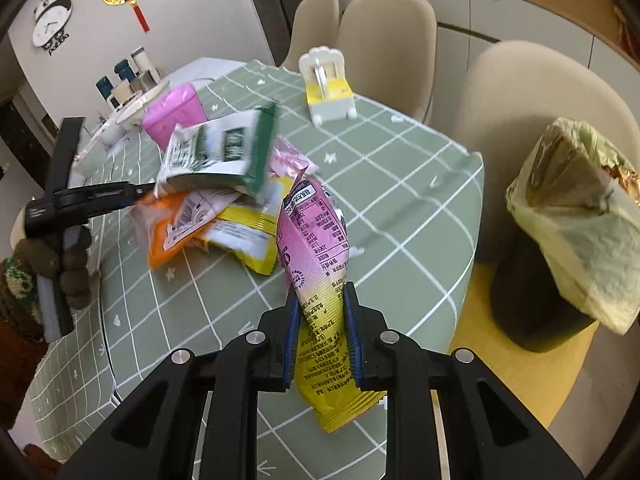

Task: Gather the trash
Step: 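Grasp the pink-yellow wrapper with the right gripper while the left grasps a pink plastic piece, then carry the pink spoon-shaped piece and pink-yellow wrapper over the yellow-lined bin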

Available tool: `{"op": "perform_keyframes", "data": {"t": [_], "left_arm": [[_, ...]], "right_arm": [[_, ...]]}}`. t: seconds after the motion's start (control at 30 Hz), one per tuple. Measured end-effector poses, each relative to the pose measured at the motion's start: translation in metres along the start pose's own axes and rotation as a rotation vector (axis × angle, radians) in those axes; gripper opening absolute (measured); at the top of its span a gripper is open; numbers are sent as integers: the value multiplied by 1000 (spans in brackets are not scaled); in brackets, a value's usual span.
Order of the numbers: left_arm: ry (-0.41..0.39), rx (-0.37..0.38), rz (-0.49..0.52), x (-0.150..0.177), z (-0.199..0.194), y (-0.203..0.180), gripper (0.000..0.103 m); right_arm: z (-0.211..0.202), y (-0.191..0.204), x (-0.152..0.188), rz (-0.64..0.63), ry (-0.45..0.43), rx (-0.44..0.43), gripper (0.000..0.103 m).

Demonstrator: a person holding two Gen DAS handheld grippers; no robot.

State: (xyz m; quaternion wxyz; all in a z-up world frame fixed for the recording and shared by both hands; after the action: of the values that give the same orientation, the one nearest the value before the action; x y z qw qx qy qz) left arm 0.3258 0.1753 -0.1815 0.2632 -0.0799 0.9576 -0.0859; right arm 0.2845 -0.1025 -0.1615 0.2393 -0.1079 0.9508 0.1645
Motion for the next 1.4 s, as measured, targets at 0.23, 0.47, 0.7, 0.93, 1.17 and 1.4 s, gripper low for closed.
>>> {"op": "perform_keyframes", "data": {"t": [0.23,0.47,0.7,0.93,1.17,1.4], "left_arm": [[-23,42,-17,36,-41,1,18],[-28,142,-2,82,-75,-24,18],[21,194,90,117,-65,-71,18],[-24,175,159,121,-67,-81,41],[-32,124,261,108,-56,-88,47],[23,49,326,111,-39,-94,35]], "right_arm": [[2,0,8,7,13,5,21],[-14,6,23,56,19,-63,21],[-18,20,39,48,-6,-95,30],[-21,25,51,-24,-21,-33,41],[-32,19,62,-9,-32,-9,44],[-35,37,59,-176,-41,26,44]]}}
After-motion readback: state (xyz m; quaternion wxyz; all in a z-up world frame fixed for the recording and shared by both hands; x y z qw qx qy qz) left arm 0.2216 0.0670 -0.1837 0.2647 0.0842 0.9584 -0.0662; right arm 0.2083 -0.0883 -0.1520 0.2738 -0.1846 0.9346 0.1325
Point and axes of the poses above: each gripper's, at about its wrist camera, not at the fingertips, and z roughly the way its jaws point, y to its left, x to its underside, the point moved 9 cm from there along z, roughly the way its jaws point, and after that the axes turned 7 degrees about z, right-handed, at the moved point
